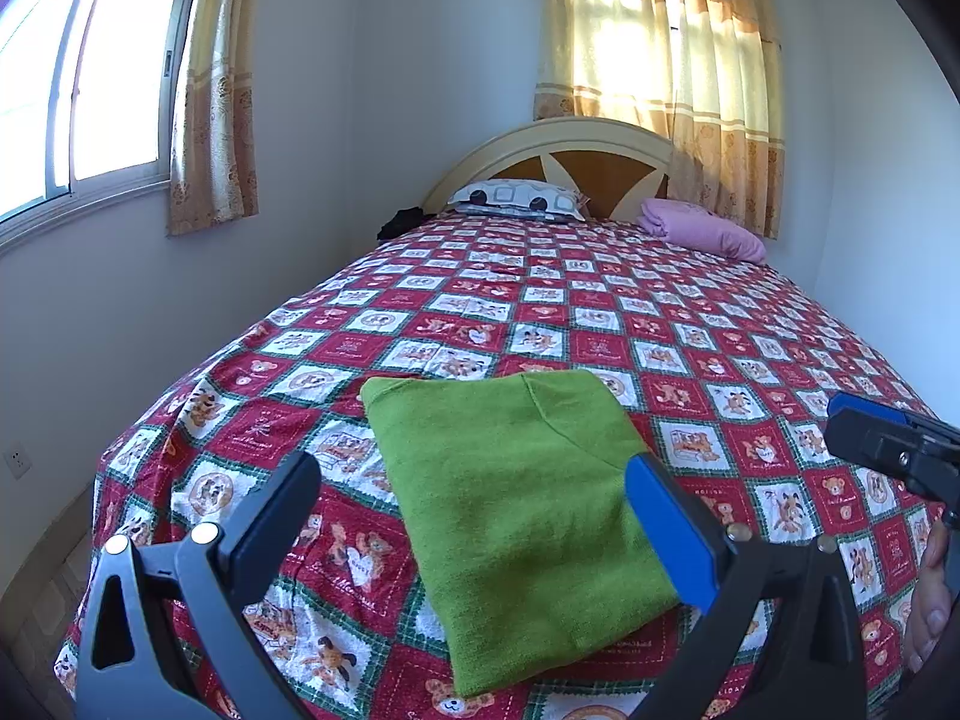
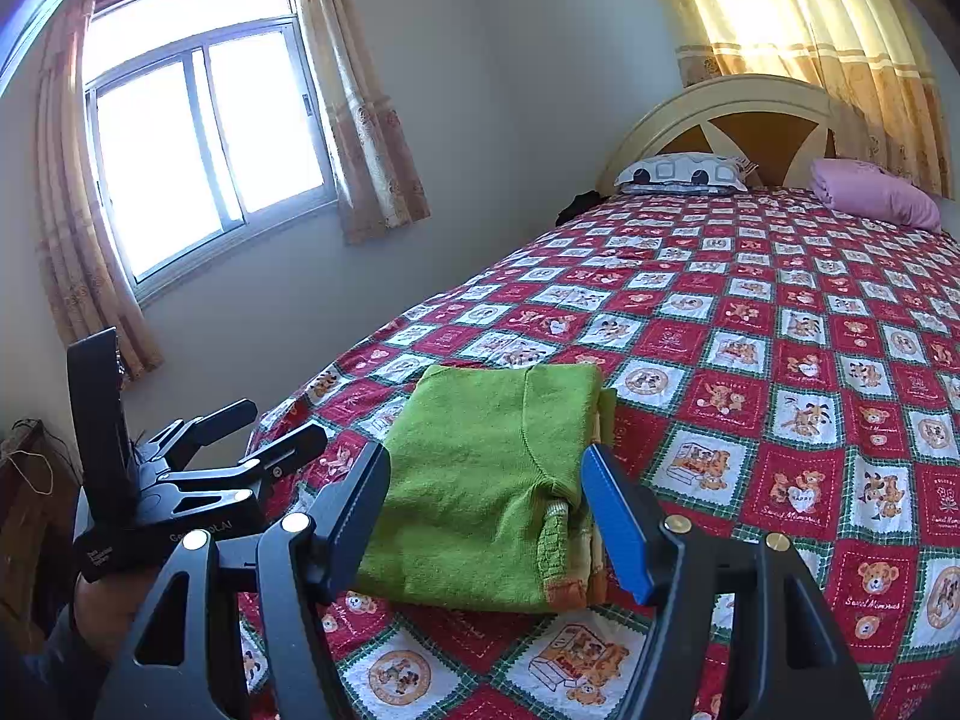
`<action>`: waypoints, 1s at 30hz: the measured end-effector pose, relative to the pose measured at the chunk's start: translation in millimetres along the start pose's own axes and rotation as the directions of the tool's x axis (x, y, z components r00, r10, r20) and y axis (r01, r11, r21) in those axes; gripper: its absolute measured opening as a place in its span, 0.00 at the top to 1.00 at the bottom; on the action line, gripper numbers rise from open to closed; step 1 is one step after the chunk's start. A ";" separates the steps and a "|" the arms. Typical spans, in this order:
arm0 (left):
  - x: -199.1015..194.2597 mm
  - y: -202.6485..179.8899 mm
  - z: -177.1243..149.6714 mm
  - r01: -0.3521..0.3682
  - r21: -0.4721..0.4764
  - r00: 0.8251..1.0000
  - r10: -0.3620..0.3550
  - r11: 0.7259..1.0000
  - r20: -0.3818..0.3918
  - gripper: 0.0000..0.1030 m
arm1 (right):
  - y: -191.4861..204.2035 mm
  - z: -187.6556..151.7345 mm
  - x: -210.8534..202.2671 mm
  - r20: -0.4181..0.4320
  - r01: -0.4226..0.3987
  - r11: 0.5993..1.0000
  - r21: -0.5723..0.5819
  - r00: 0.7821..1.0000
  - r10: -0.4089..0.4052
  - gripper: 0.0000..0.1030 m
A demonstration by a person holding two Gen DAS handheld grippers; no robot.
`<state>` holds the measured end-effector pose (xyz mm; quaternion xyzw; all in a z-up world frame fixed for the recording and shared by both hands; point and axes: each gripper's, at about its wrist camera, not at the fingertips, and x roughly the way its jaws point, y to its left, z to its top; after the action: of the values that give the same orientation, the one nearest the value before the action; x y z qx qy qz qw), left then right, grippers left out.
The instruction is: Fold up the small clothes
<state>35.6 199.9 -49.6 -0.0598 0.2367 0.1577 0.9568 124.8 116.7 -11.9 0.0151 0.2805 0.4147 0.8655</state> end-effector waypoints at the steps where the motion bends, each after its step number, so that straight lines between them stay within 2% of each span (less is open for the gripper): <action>1: 0.0 -0.7 -0.3 0.000 0.000 1.000 0.000 1.000 -0.001 0.00 | 0.5 0.2 0.2 0.000 -0.001 1.000 -0.001 1.000 0.001 0.35; 17: 1.2 -4.2 -2.4 0.012 0.009 1.000 -0.011 1.000 -0.007 0.00 | 2.3 -0.5 -0.2 0.004 0.006 1.000 -0.007 1.000 -0.006 0.35; 30: -9.8 4.1 8.4 -0.057 0.009 0.997 0.057 0.998 0.046 0.00 | 3.2 -2.9 -4.8 0.023 0.013 1.000 -0.019 1.000 -0.012 0.35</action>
<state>29.7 202.7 -37.7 -0.0447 0.2171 0.1850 0.9574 118.7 114.8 -11.3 0.0098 0.2668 0.4117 0.8714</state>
